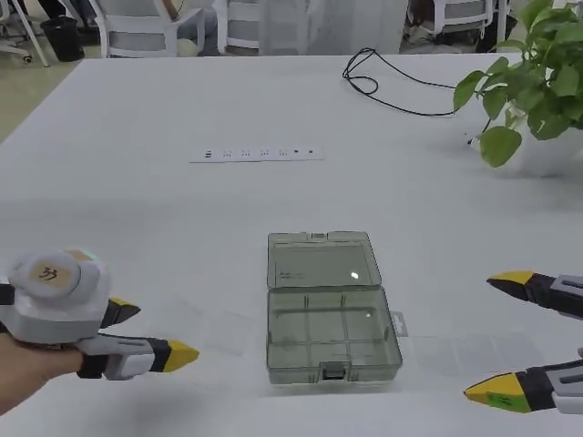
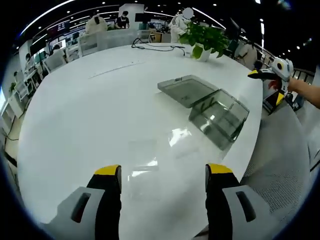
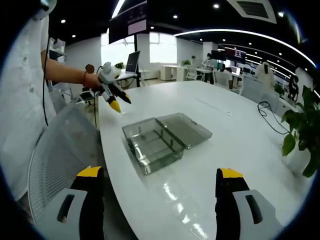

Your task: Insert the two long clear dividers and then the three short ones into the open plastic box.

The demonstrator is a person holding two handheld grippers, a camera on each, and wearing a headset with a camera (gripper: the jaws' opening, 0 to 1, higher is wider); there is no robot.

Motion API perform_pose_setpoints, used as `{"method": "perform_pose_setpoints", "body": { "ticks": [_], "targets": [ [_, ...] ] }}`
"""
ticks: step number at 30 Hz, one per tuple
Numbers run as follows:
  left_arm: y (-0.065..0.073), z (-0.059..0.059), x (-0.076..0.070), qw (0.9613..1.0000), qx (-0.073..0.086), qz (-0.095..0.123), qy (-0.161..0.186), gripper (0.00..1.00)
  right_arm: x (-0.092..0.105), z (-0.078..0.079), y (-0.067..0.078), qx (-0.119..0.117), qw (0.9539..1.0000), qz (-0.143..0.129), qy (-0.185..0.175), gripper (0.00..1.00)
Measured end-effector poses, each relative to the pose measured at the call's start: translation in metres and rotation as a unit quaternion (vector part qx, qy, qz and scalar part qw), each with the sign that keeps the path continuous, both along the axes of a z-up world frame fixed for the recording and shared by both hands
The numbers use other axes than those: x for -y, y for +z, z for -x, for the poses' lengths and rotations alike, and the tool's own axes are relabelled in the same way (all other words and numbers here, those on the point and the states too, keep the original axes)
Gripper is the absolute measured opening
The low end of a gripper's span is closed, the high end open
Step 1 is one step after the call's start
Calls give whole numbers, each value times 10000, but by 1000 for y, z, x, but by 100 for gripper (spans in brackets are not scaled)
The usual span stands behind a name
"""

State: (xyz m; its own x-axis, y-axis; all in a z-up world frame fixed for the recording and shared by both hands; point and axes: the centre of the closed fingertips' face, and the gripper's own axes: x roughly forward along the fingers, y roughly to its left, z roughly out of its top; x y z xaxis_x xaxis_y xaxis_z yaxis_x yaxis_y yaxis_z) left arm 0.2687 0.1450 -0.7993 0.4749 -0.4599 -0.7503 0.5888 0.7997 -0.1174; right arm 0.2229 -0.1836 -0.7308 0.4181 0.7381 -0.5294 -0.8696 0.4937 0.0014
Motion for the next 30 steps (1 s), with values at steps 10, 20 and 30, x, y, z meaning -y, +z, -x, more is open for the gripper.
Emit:
{"method": "perform_pose_setpoints", "body": {
  "ticks": [10,20,30],
  "targets": [
    [-25,0,-14,9974,-539,-460,155,57,-2,0,0,-2,10000,-33,-14,92],
    [-39,1,-18,9927,-890,-768,261,49,-1,1,-1,-32,10000,-58,-49,92],
    [-43,2,-22,9891,-966,-1077,280,46,0,2,-1,-21,9999,-77,-77,92]
  ]
}}
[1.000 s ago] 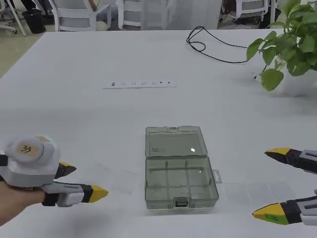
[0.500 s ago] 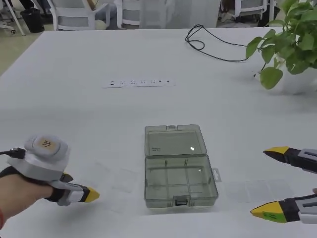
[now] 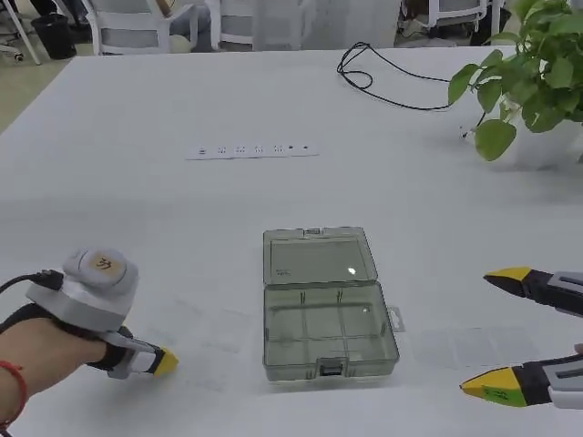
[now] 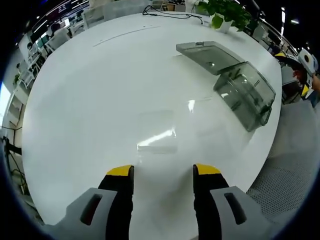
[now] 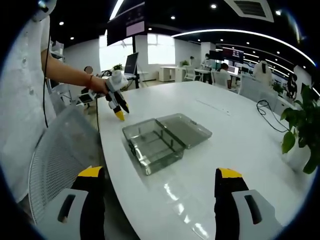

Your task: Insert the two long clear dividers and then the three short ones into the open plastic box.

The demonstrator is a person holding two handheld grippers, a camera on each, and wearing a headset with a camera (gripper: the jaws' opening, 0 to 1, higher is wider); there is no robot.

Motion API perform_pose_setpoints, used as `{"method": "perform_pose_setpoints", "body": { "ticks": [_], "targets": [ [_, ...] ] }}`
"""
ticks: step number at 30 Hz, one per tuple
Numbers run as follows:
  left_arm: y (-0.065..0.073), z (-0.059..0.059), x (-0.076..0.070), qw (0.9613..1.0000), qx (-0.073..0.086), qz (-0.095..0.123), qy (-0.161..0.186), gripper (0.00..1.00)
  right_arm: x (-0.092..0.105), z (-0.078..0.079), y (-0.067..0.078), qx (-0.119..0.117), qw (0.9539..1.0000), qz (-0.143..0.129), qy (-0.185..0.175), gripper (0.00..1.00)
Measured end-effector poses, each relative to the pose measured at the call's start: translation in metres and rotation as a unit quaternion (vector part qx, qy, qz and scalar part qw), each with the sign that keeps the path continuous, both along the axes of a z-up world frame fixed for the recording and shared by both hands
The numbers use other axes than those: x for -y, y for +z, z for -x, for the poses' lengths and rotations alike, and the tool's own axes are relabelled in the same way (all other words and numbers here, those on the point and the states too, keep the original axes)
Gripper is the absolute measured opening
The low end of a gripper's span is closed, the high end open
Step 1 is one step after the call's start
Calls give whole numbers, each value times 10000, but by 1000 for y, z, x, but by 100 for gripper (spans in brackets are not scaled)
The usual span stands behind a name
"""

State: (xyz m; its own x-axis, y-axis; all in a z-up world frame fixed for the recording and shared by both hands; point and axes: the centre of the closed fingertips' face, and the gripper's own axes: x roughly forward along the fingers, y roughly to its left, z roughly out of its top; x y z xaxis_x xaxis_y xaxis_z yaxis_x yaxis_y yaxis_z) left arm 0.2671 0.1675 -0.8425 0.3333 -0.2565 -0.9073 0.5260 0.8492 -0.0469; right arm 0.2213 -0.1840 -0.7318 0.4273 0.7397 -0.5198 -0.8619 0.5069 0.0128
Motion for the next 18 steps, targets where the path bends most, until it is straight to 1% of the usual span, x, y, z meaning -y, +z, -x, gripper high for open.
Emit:
{"method": "perform_pose_setpoints", "body": {
  "ticks": [3,6,9,12,18],
  "targets": [
    [-1,-1,-1,9999,-35,-139,-11,43,0,0,0,1,10000,-7,-6,91],
    [-3,-5,-6,9993,-64,-338,-133,41,0,0,0,5,10000,-14,-10,91],
    [-1,-5,-7,9994,-113,-321,-55,40,1,0,-1,0,10000,-8,-22,91],
    [-2,-6,-8,9993,-142,-338,-16,39,2,1,-1,-10,10000,1,-24,91],
    [-4,-7,-8,9993,-154,-348,59,37,1,1,-2,-35,10000,-10,-31,91]
  ]
}}
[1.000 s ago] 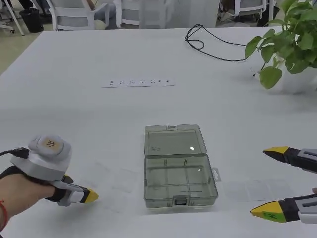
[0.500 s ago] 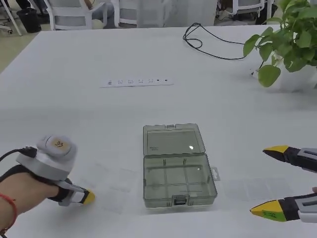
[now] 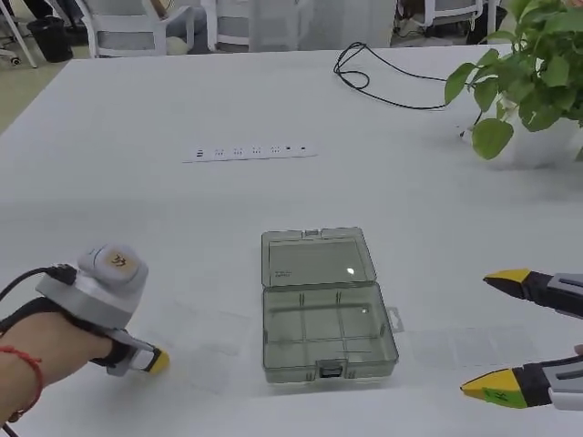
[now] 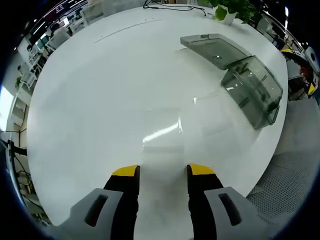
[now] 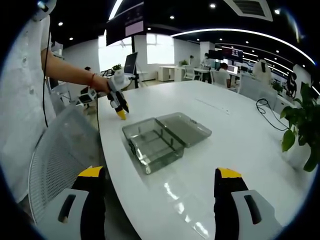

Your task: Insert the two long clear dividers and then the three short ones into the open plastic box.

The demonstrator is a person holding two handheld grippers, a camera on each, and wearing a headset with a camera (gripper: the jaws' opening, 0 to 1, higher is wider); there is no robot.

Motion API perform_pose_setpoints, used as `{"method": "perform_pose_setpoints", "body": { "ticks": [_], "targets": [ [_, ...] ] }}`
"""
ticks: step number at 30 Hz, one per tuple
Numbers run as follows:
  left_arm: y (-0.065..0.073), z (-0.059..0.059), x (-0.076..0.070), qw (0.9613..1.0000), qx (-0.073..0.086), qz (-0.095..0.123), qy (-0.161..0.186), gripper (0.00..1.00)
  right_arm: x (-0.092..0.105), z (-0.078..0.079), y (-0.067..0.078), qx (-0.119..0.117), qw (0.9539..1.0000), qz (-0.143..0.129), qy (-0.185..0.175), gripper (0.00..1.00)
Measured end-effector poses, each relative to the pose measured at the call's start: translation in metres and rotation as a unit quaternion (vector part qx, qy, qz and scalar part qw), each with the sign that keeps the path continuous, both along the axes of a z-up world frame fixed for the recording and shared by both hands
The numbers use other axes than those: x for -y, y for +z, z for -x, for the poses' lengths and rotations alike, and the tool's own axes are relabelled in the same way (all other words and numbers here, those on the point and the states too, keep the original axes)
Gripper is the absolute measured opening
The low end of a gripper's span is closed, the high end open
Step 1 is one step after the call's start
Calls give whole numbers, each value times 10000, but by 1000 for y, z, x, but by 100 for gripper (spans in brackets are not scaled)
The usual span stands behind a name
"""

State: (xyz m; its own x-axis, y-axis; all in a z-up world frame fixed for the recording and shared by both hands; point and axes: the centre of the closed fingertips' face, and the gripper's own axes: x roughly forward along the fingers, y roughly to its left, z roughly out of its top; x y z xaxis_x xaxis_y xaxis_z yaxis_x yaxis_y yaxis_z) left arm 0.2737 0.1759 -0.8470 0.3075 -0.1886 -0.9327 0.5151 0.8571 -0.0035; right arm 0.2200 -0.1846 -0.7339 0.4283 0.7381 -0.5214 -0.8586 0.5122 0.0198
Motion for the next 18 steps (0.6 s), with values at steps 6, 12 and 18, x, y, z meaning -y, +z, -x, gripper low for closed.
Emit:
{"method": "perform_pose_setpoints", "body": {
  "ticks": [6,12,18],
  "targets": [
    [0,-1,-1,10000,-4,-2,71,32,-1,-1,0,5,10000,5,24,91],
    [0,2,1,10000,-24,-20,45,32,-2,0,0,0,10000,12,30,91],
    [3,3,5,9998,-24,144,113,31,-1,2,-2,-20,10000,30,39,91]
  ]
}}
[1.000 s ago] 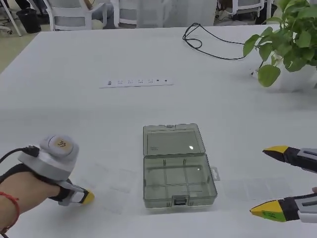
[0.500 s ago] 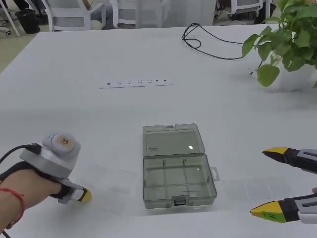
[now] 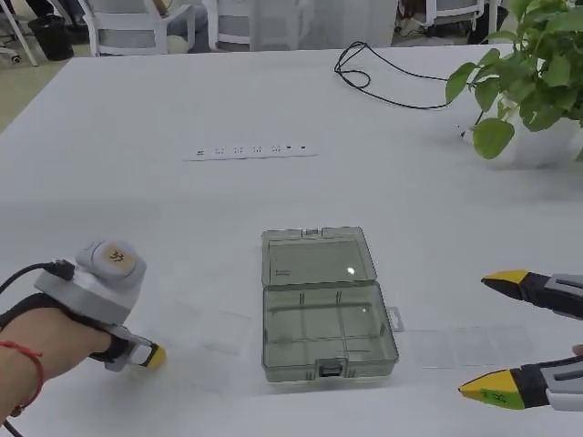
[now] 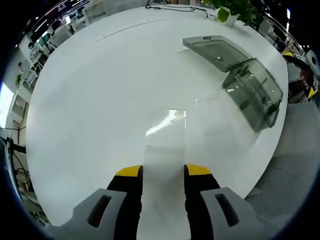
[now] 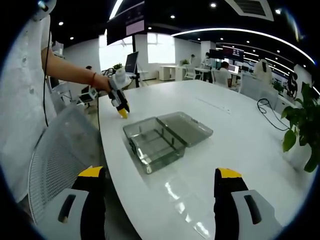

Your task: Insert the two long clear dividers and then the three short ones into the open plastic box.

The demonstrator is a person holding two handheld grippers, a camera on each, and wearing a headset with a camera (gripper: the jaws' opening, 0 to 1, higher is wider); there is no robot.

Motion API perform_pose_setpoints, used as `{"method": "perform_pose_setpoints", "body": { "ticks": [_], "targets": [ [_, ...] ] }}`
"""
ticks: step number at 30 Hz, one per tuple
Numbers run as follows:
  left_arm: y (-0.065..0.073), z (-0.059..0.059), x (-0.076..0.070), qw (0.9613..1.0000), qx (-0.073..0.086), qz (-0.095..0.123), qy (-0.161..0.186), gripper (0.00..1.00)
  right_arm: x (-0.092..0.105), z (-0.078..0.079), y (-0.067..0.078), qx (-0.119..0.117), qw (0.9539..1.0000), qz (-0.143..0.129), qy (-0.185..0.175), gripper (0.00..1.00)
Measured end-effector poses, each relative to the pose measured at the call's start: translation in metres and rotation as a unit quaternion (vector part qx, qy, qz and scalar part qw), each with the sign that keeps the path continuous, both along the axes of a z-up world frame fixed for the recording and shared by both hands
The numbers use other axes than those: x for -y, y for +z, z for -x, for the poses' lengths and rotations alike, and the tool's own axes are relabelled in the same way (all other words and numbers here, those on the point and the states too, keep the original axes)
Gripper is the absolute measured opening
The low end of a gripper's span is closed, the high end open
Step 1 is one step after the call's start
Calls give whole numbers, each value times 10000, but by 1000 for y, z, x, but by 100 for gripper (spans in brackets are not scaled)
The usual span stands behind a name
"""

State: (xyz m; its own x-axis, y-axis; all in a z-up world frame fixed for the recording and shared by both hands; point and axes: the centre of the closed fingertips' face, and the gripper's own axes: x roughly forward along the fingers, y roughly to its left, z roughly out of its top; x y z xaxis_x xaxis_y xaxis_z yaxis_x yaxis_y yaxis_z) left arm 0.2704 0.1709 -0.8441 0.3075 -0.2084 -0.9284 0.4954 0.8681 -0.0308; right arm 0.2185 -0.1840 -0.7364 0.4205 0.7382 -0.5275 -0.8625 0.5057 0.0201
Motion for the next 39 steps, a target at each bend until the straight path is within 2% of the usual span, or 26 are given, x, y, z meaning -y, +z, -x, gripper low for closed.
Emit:
{"method": "perform_pose_setpoints", "body": {
  "ticks": [4,9,13,15,16,18,24,25,26,27,29,31,33,39],
  "targets": [
    [1,1,2,10000,24,61,-18,30,1,0,-3,-20,10000,20,8,91],
    [3,2,5,9995,57,288,143,30,-1,0,-3,-39,10000,17,9,91],
    [8,2,9,9979,137,555,293,30,-1,0,-3,-41,10000,25,15,91],
    [11,1,10,9963,185,723,426,30,-1,0,-4,-49,10000,33,14,90],
    [14,1,13,9944,225,882,532,30,-2,0,-4,-54,10000,38,17,90],
    [19,1,13,9924,295,1012,629,30,-3,0,-4,-62,10000,25,26,90],
    [39,1,23,9827,543,1518,916,30,-10,-2,2,-19,10000,-30,15,89],
    [45,0,29,9785,627,1710,967,30,-12,-3,4,-16,10000,-78,1,89],
    [49,0,31,9764,641,1796,1018,30,-14,-4,6,-15,9999,-128,-22,88],
    [55,-1,36,9735,746,1919,994,30,-17,-5,8,-10,9999,-147,-29,88],
    [61,0,42,9705,774,2041,1025,30,-24,-8,15,12,9996,-281,-69,87],
    [74,-2,56,9622,923,2354,1013,30,-34,-9,22,20,9992,-387,-63,85],
    [82,-2,66,9572,983,2522,1023,30,-41,-10,27,9,9990,-449,-70,82],
    [101,-1,99,9442,1115,2975,866,30,-73,-17,56,-17,9953,-947,-176,70]
  ]
}}
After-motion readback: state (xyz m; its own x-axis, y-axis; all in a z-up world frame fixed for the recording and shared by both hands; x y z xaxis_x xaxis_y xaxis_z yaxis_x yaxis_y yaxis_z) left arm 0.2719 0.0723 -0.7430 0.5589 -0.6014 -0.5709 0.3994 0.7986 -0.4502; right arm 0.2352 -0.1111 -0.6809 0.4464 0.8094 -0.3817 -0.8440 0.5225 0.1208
